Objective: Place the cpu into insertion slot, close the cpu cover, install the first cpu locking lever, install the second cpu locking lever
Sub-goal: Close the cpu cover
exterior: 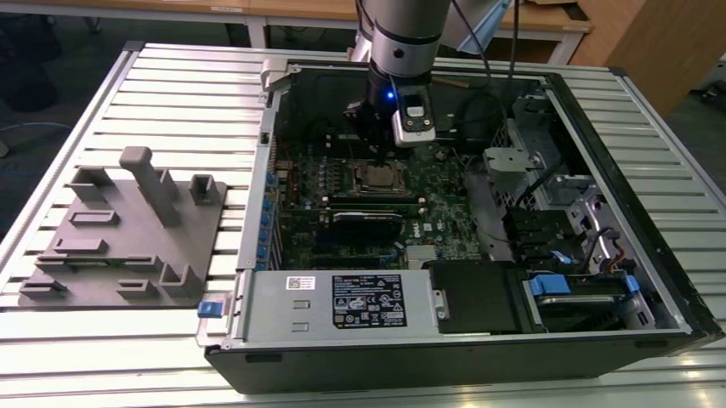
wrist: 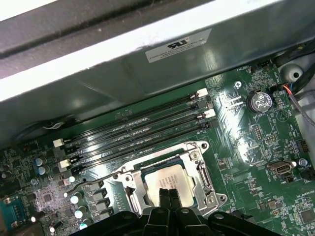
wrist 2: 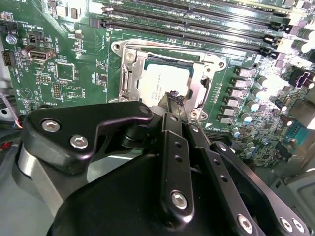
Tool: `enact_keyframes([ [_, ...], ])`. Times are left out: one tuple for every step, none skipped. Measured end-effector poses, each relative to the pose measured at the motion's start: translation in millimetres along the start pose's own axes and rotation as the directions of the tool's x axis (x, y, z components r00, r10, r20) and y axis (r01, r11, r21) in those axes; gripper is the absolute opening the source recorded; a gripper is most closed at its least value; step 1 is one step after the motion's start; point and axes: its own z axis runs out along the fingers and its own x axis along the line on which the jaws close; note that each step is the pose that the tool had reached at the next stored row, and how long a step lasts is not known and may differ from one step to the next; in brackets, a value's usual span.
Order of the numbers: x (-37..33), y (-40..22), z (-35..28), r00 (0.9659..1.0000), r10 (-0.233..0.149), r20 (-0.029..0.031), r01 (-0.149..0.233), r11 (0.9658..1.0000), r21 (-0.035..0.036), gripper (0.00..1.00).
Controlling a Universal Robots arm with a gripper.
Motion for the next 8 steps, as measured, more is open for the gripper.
enact_keyframes([
  [0.0, 0.0, 0.1, 1.0, -0.008, 0.0012, 0.008, 1.0, -0.0004, 0.11],
  [0.0, 0.0, 0.3, 0.9998, -0.017, 0.0025, 0.017, 0.9999, -0.0006, 0.11],
  [0.0, 0.0, 0.4, 0.9996, -0.028, 0.0039, 0.028, 0.9996, -0.0009, 0.11],
  [0.0, 0.0, 0.7, 0.9992, -0.039, 0.0053, 0.039, 0.9992, -0.0013, 0.11],
  [0.0, 0.0, 0.9, 0.9987, -0.051, 0.0065, 0.051, 0.9987, -0.0016, 0.11],
  [0.0, 0.0, 1.1, 0.998, -0.063, 0.0077, 0.063, 0.998, -0.0016, 0.11],
  [0.0, 0.0, 1.2, 0.9972, -0.074, 0.0088, 0.074, 0.9972, -0.0017, 0.11],
  [0.0, -0.1, 1.5, 0.9963, -0.086, 0.0103, 0.086, 0.9963, -0.0019, 0.11],
])
